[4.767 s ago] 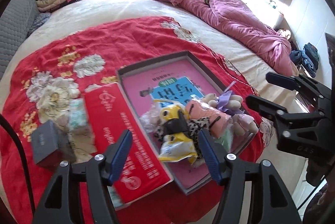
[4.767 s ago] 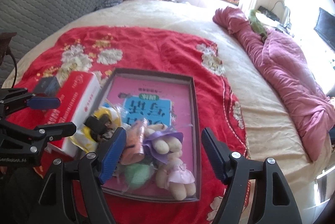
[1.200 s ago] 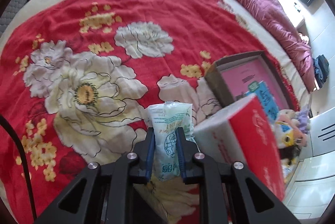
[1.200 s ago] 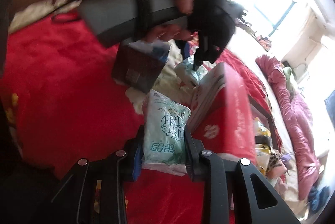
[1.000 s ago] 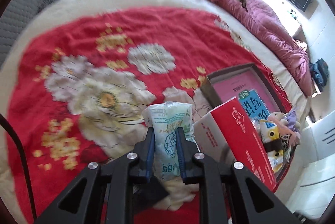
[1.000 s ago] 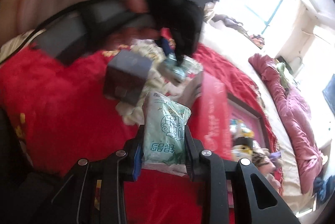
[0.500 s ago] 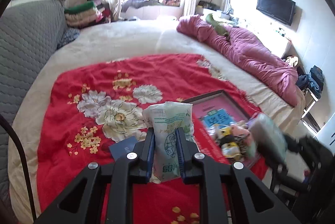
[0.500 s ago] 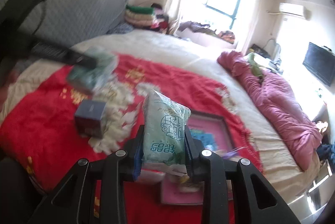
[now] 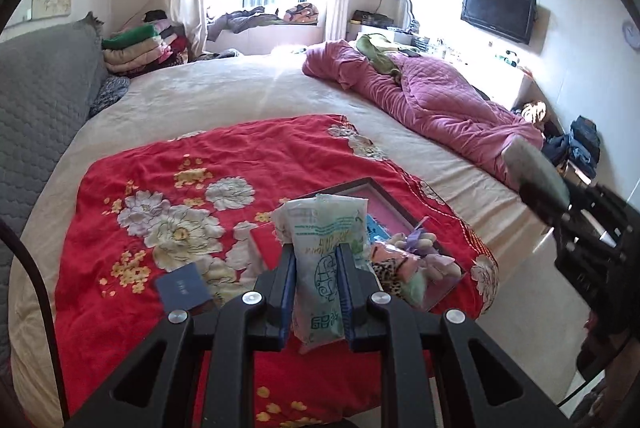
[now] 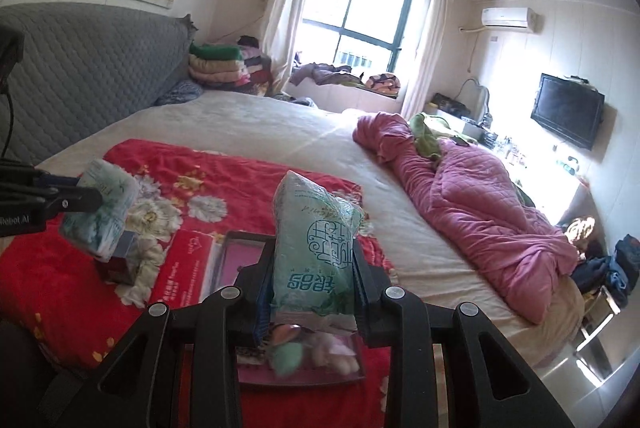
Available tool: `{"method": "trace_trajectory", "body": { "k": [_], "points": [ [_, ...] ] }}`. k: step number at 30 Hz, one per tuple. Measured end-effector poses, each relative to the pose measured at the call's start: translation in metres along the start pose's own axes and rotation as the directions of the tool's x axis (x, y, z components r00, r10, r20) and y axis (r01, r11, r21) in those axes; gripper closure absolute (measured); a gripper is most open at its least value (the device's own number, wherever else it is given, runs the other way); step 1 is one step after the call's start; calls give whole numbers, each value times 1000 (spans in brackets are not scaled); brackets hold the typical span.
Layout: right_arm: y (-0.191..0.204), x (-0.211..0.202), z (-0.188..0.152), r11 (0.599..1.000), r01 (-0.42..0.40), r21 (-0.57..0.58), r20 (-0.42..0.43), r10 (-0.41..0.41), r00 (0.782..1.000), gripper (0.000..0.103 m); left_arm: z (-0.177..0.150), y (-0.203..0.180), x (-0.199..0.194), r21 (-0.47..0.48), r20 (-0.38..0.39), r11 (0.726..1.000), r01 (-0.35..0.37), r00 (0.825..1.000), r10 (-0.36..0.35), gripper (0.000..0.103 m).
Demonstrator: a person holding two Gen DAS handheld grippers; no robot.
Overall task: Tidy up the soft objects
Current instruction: 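Carry the tissue pack with the left tool while the right tool carries its pack to the tray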
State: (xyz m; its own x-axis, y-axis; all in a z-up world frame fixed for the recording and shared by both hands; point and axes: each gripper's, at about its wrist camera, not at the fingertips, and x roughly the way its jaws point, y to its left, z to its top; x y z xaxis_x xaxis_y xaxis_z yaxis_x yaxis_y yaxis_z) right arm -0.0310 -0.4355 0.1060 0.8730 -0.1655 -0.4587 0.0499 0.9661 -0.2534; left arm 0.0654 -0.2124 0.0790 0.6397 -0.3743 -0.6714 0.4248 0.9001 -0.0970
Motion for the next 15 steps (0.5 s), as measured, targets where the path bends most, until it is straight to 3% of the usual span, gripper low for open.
{"method": "trace_trajectory", "body": {
  "k": [4,15],
  "points": [
    [-19,4,-10,1000,-14,22,-20,14,1000,70,-1,-23,18,0,-21,999,40,999,-40,83],
    [-11,54,-60,997,-76,28,-125,79,989,70,-29,-54,96,3,-148,996,90,985,-88,83]
  ]
}}
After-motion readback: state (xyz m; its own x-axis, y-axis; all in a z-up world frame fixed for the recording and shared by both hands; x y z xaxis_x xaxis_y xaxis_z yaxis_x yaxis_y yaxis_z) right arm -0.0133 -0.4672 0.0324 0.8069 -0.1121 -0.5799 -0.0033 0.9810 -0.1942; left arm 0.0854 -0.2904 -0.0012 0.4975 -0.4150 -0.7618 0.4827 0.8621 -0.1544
